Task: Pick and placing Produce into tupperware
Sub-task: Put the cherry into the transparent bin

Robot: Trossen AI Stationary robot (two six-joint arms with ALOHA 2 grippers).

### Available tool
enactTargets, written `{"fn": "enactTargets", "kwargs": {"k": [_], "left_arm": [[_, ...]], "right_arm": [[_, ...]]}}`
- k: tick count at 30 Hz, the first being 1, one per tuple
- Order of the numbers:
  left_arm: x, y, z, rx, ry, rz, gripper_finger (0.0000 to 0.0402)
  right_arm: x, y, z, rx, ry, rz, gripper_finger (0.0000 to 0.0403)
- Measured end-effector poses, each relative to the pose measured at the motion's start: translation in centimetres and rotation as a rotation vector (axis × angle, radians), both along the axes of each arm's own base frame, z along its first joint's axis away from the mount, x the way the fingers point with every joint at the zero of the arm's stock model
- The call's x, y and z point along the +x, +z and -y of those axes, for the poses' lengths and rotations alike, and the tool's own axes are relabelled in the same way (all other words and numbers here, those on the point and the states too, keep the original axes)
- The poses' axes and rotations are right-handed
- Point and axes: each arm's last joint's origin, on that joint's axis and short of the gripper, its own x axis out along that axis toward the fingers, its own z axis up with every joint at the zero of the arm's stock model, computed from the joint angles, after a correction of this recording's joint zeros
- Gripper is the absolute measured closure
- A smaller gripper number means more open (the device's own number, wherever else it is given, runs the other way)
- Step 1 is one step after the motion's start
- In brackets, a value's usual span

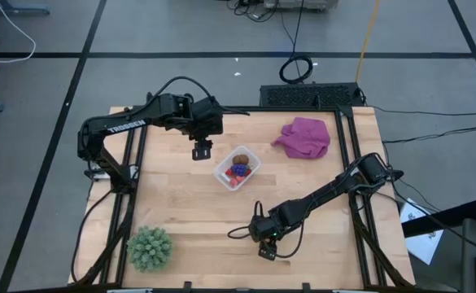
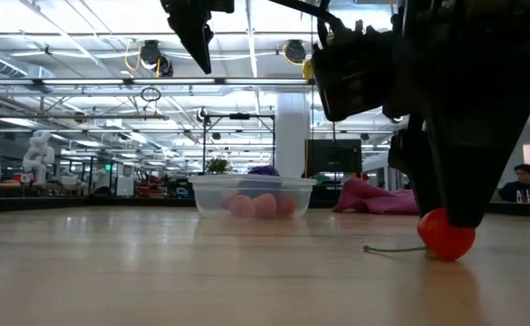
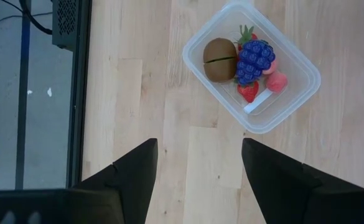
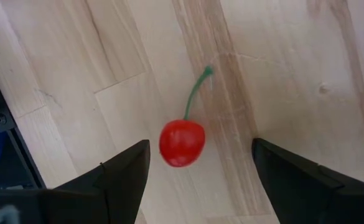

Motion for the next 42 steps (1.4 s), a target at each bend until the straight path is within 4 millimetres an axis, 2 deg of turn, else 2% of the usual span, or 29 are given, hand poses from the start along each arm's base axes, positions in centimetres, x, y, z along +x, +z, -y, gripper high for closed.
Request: {"fn": "enactTargets", "kwargs": {"k": [19, 32, 42], "left_arm": [[0.0, 0.0, 0.0, 0.0, 0.0, 0.0, 0.0163], [0.0, 0.0, 0.01, 0.0, 0.0, 0.0, 0.0163], [0.0, 0.0, 0.01, 0.0, 0.0, 0.0, 0.0163]], "right_arm": [[0.21, -0.02, 0.26, 0.006, -0.028, 0.004, 0.0185], [0.21, -0.04, 0.29, 0.004, -0.029, 0.003, 0.0209], [0.21, -0.07, 0.46, 0.0, -0.032, -0.005, 0.0254]]}}
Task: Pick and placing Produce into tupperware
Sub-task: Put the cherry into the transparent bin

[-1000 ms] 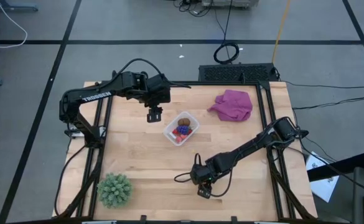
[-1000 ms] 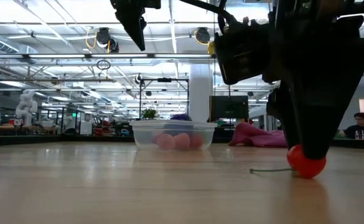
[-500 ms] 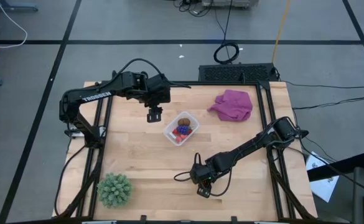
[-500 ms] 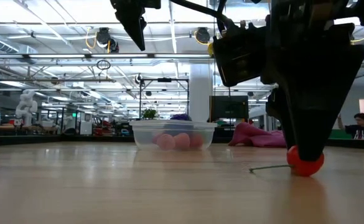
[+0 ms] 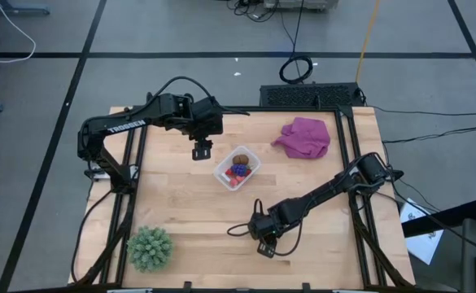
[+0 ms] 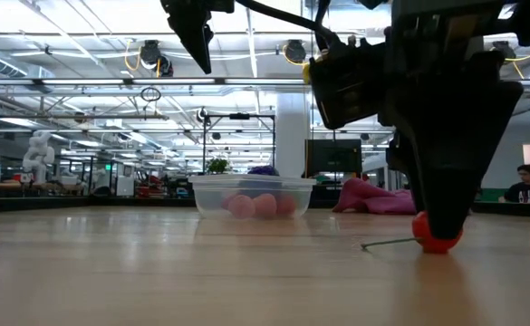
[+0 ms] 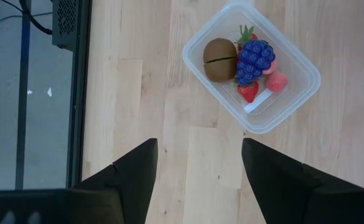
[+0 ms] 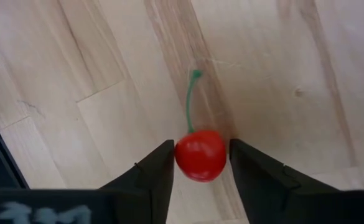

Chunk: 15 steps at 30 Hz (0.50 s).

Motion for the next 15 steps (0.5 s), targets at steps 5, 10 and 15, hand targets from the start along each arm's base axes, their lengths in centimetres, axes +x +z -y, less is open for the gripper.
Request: {"fn": "enactTargets", "kwargs": {"k": [5, 10, 15], "left_arm": [[0.0, 0.0, -0.01, 0.0, 0.0, 0.0, 0.0163], [0.0, 0.0, -0.01, 0.0, 0.0, 0.0, 0.0163], [0.0, 0.0, -0.01, 0.0, 0.0, 0.0, 0.0163]], "right_arm": [[0.12, -0.01, 0.27, 0.001, -0.001, 0.0, 0.0272], [0.15, -0.01, 0.31, 0.001, 0.01, 0.004, 0.0278], [0.17, 0.0, 0.3, 0.001, 0.012, 0.007, 0.0279]]}}
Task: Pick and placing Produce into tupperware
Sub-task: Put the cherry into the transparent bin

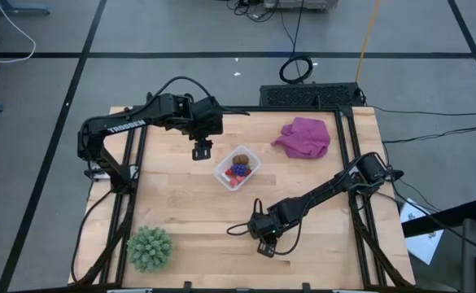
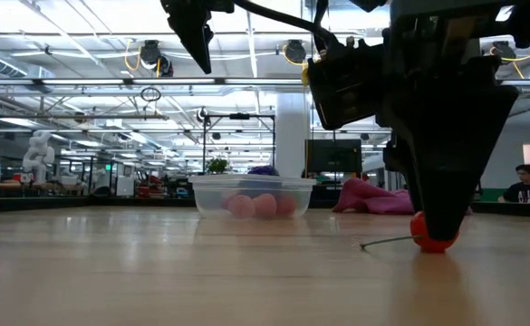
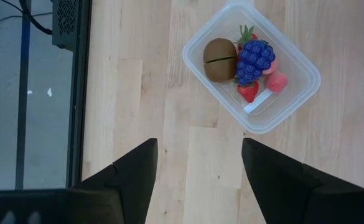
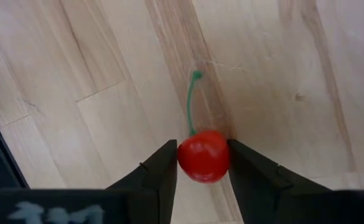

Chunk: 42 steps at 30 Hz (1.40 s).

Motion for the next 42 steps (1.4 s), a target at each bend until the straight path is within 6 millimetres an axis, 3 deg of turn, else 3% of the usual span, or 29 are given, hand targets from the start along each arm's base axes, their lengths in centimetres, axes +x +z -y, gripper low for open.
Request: {"fn": "enactTargets", "kwargs": {"k": [25, 31, 36, 42], "left_arm": [[0.0, 0.0, 0.0, 0.006, -0.016, -0.004, 0.0163], [-0.1, 0.0, -0.1, 0.057, -0.003, -0.019, 0.0163], [-0.2, 0.0, -0.7, 0.129, 0.019, -0.045, 0.0163], [-0.8, 0.1, -2.2, 0.189, 0.06, -0.084, 0.0163]], "right_arm": [[0.5, 1.3, 1.4, 0.005, 0.008, 0.049, 0.028], [0.6, 2.6, 2.3, 0.01, 0.012, 0.086, 0.028], [0.8, 4.6, 4.0, 0.008, 0.009, 0.158, 0.028], [1.2, 7.0, 7.9, -0.019, 0.006, 0.26, 0.028]]}}
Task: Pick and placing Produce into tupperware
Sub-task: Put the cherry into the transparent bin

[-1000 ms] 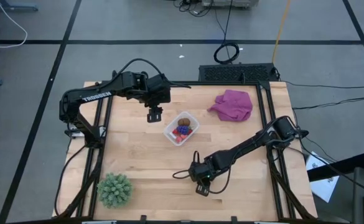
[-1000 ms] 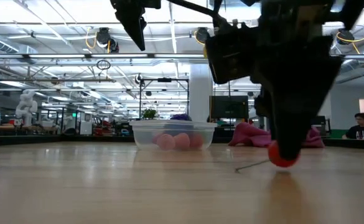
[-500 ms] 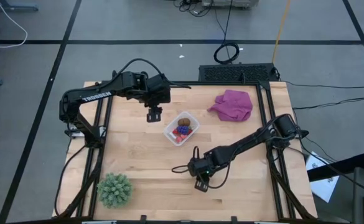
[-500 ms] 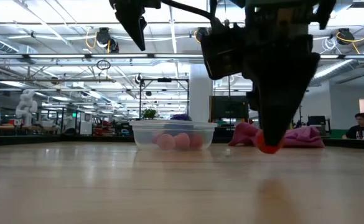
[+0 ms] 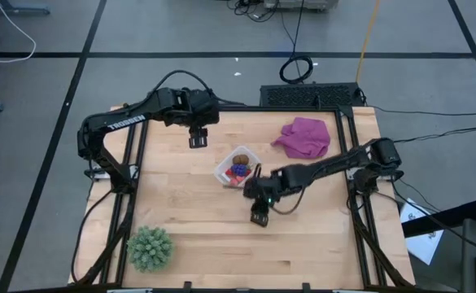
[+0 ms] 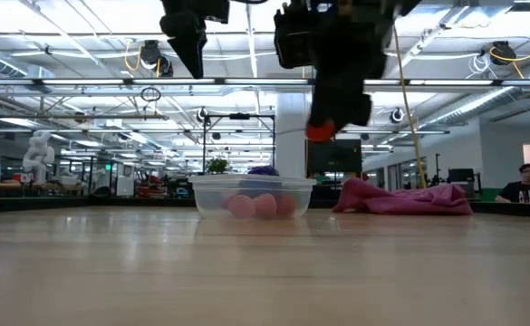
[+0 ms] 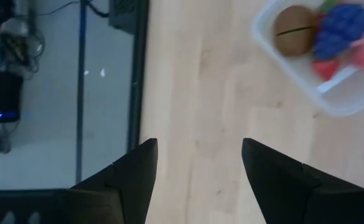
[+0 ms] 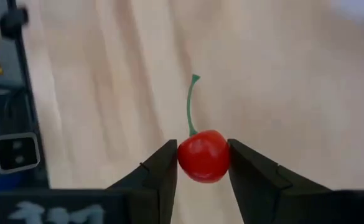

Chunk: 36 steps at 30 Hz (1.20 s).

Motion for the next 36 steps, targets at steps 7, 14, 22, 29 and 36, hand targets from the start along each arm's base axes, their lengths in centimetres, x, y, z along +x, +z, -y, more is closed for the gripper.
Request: {"fn": "enactTargets", "kwargs": {"k": [7, 14, 22, 29, 36], "left_arm": [[-1.7, 0.4, -2.9, 0.05, 0.096, -0.024, 0.0163], [-3.5, 1.6, -4.8, 0.054, 0.157, 0.041, 0.0163], [-4.2, 2.0, -5.3, 0.053, 0.155, 0.065, 0.0163], [-3.8, 2.3, -5.5, 0.08, 0.141, 0.104, 0.0163], [-3.8, 2.3, -5.5, 0.077, 0.144, 0.107, 0.0163]], "right_arm": [[0.3, 2.5, 6.1, -0.072, -0.024, 0.146, 0.028], [0.4, 3.6, 12.6, -0.138, -0.076, 0.222, 0.028], [0.3, 4.6, 16.1, -0.176, -0.097, 0.291, 0.028], [1.0, 2.2, 16.6, -0.167, -0.088, 0.209, 0.028], [1.2, 0.4, 16.8, -0.152, -0.084, 0.13, 0.028]]}}
